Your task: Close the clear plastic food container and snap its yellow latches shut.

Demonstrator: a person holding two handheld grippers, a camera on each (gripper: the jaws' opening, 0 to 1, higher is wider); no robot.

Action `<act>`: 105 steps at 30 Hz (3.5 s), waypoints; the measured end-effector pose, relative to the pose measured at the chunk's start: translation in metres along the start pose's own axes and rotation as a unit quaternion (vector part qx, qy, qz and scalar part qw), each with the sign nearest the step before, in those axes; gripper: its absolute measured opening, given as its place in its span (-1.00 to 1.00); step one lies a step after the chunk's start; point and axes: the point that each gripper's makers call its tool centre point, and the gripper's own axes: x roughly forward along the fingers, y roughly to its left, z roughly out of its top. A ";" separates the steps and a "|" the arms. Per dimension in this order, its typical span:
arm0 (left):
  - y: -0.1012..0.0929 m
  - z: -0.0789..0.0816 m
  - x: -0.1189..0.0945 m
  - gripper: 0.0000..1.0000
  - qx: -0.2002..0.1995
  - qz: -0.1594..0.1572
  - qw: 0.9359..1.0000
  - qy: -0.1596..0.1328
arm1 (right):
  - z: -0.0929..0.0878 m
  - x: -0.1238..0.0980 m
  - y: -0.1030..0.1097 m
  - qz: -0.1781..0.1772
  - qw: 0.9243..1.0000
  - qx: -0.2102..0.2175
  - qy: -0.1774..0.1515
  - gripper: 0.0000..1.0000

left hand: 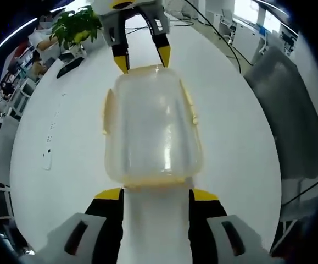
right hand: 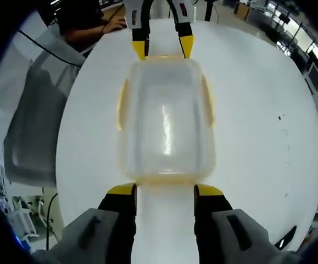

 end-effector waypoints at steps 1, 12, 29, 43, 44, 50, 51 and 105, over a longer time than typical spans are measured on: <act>0.000 -0.001 -0.001 -0.07 -0.001 0.000 1.000 0.001 | -0.002 0.000 -0.001 0.000 1.000 0.003 0.000 -0.03; 0.001 -0.004 -0.013 -0.14 -0.011 0.002 1.000 -0.001 | -0.006 -0.007 -0.003 -0.008 1.000 0.019 -0.005 -0.18; 0.034 0.034 -0.053 -0.28 -0.206 0.101 0.970 -0.080 | 0.025 -0.047 -0.023 -0.103 0.974 0.156 -0.128 -0.32; 0.018 0.023 -0.032 -0.30 -0.426 0.151 0.883 -0.126 | 0.016 -0.033 -0.019 -0.163 0.901 0.334 -0.225 -0.31; 0.018 0.022 -0.032 -0.30 -0.438 0.159 0.875 -0.132 | 0.017 -0.034 -0.019 -0.166 0.894 0.345 -0.234 -0.31; 0.015 0.016 -0.036 -0.35 -0.487 0.190 0.839 -0.153 | 0.019 -0.030 -0.017 -0.180 0.858 0.400 -0.267 -0.34; 0.014 0.016 -0.035 -0.35 -0.491 0.191 0.836 -0.155 | 0.019 -0.028 -0.016 -0.181 0.853 0.408 -0.270 -0.34; -0.004 0.020 -0.014 -0.60 -0.614 0.194 0.739 -0.201 | 0.021 -0.007 0.001 -0.174 0.729 0.574 -0.331 -0.46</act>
